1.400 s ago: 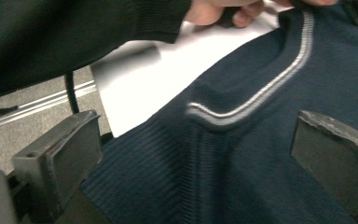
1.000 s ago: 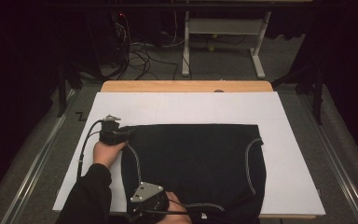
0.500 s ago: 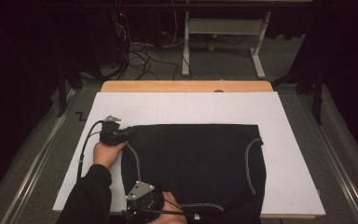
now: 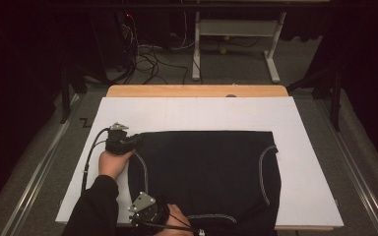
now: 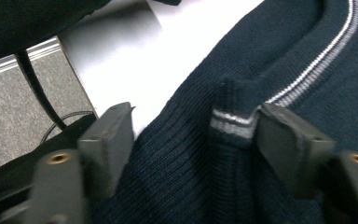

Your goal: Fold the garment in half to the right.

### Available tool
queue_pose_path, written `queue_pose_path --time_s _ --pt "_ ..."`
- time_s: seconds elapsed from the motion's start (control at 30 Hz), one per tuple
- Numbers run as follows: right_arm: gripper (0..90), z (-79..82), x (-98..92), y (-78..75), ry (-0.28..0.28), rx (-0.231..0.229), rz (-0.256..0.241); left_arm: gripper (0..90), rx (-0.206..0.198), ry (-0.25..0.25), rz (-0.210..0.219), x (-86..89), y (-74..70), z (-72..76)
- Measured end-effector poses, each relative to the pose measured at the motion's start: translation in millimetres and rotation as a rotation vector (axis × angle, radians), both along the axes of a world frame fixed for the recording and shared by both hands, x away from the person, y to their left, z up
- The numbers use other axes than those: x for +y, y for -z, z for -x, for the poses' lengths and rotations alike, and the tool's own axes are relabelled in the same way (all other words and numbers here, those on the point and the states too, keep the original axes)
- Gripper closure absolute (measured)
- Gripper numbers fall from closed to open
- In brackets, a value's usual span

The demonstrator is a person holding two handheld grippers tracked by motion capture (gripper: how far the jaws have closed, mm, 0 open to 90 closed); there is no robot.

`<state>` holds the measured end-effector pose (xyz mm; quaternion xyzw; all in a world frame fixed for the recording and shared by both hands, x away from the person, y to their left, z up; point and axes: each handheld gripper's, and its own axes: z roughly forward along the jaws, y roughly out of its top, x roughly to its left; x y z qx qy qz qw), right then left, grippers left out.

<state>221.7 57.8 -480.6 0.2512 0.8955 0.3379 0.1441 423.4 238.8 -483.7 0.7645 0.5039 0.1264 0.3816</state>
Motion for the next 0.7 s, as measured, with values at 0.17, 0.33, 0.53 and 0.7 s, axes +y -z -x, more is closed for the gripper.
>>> queue_pose_path --time_s 0.17,0.33,0.53,0.7 --pt "56.2 -2.5 -6.2 -2.9 0.01 -0.011 0.013 71.9 0.01 0.0 0.015 1.7 0.4 -1.0" --pt "72.4 -5.0 -10.4 -4.7 0.014 -0.014 0.012 71.9 0.009 0.0 0.014 1.4 0.4 -0.8" --pt "74.9 -8.3 -15.6 -11.1 -0.005 0.003 -0.009 71.9 0.006 -0.004 0.009 0.9 0.2 -0.1" --pt "75.0 -7.6 -24.8 -21.7 -0.013 -0.027 -0.052 72.0 0.004 -0.003 0.004 0.6 0.0 0.6"
